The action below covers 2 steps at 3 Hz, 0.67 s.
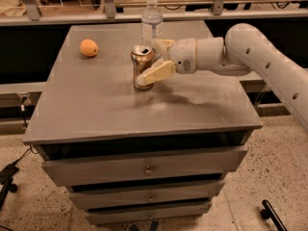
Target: Pick orange can
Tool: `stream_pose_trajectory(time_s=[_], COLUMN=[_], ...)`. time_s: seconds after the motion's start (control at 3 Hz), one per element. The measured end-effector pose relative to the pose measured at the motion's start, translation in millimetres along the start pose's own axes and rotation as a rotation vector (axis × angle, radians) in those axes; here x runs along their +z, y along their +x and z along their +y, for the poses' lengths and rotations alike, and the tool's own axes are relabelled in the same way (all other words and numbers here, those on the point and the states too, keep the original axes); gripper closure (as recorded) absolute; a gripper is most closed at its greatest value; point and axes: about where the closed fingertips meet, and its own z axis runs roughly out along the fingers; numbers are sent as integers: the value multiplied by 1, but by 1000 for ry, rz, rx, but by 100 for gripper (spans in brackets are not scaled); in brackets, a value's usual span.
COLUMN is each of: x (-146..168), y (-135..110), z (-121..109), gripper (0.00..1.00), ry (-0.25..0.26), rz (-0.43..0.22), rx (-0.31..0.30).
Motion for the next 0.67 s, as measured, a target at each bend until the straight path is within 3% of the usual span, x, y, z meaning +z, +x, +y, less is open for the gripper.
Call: stream_pose_trajectory(time_s=[0.33, 0.67], x=[-2, 0], y=[-5, -5], z=[2, 3], gripper=[0, 18], ry=[-9, -13], rz=[11, 10], rx=[-25, -24])
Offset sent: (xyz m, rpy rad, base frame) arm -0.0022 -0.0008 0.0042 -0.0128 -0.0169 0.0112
